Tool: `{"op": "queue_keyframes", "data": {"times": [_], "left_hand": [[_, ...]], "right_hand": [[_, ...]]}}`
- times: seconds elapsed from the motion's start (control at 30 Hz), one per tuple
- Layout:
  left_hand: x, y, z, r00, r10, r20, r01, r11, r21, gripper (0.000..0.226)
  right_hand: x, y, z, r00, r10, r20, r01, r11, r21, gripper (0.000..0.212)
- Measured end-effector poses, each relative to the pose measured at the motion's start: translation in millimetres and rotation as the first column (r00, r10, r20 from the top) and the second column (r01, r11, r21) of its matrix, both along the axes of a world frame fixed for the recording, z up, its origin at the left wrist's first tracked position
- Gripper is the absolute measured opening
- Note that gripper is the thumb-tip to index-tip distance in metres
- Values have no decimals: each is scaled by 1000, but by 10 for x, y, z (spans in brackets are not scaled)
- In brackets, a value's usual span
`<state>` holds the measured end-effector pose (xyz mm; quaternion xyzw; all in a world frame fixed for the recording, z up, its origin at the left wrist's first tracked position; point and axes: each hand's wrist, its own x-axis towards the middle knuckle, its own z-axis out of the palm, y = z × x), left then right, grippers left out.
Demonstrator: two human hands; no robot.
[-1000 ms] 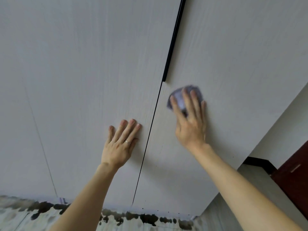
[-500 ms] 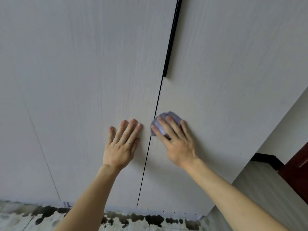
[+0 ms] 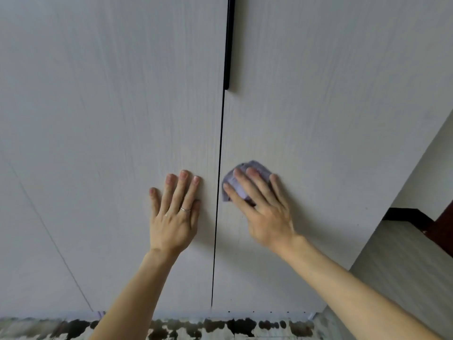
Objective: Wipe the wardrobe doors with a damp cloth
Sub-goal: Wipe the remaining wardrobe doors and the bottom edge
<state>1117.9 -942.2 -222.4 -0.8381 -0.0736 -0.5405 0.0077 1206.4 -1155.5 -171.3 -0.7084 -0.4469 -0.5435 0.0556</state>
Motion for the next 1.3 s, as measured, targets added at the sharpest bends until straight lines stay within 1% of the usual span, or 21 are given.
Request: {"op": "queue_keyframes", "data": {"times": [0.07,0.1,0.13,0.27,0.37,0.43,0.53,0.6,0.63,0.67,0.7,0.77,0.8,0.87,0.93,1.03,1.1,1.17,1.23,1.27,1.3], "left_hand": [[25,-19,-20,1000,-4,11,4,1000,0,62],[32,-11,-34,1000,-8,10,8,1000,7,61],[26,2,-45,1000,-10,9,10,1000,11,61],[28,47,-123,1000,-7,-3,7,1000,28,57],[27,40,-163,999,-17,-30,17,1000,5,54],[29,41,-200,999,-14,-48,13,1000,-16,53],[13,24,-251,998,-11,-58,8,999,-48,55],[-12,-16,-237,997,-27,-67,22,997,-78,59],[-20,-37,-224,997,-35,-74,28,995,-95,60],[-34,-64,-226,996,-40,-84,30,993,-113,60],[-55,-94,-230,995,-42,-89,31,992,-121,60],[-91,-114,-262,993,-42,-112,26,990,-139,62],[-108,-121,-291,991,-46,-127,27,989,-148,63],[-138,-134,-349,985,-56,-163,31,988,-152,64],[-170,-130,-375,980,-74,-185,43,985,-166,64],[-208,-108,-347,978,-83,-190,50,984,-174,65],[-236,-130,-325,977,-112,-180,81,982,-170,65],[-244,-183,-308,978,-123,-171,99,985,-145,65],[-204,-302,-289,971,-139,-193,121,987,-103,65],[-168,-366,-267,970,-132,-206,117,990,-85,65],[-122,-425,-230,967,-118,-226,102,992,-79,65]], "right_hand": [[-4,-98,-441,998,-22,54,32,981,-190,58],[-5,-118,-539,998,-22,58,35,972,-233,60],[-21,-97,-528,999,-19,44,28,976,-218,60],[-71,219,-16,999,32,-16,-30,992,120,57],[-7,351,48,999,49,7,-50,981,188,59],[25,301,-205,999,31,26,-34,990,137,55],[36,3,-659,998,-8,57,15,993,-114,55],[40,-203,-707,996,-20,84,42,965,-259,59],[44,-260,-624,996,-29,86,50,966,-252,58],[43,-289,-494,997,-46,62,56,982,-180,56],[45,-302,-312,998,-61,33,63,996,-55,54],[96,-286,63,998,-44,-55,54,978,201,55],[110,-270,168,997,-14,-82,36,959,280,57],[89,-210,81,995,40,-90,-9,945,326,58],[13,-148,-343,997,52,-60,-39,977,208,54],[-88,-219,-937,999,-23,-24,20,992,-128,51],[-41,-402,-996,996,-86,1,85,984,-159,57],[50,-604,-906,990,-135,-48,133,990,-42,67],[146,-850,-806,966,-149,-211,189,965,183,72],[194,-930,-752,944,-106,-314,218,912,347,68],[219,-940,-701,913,-33,-406,262,811,523,62]]}}
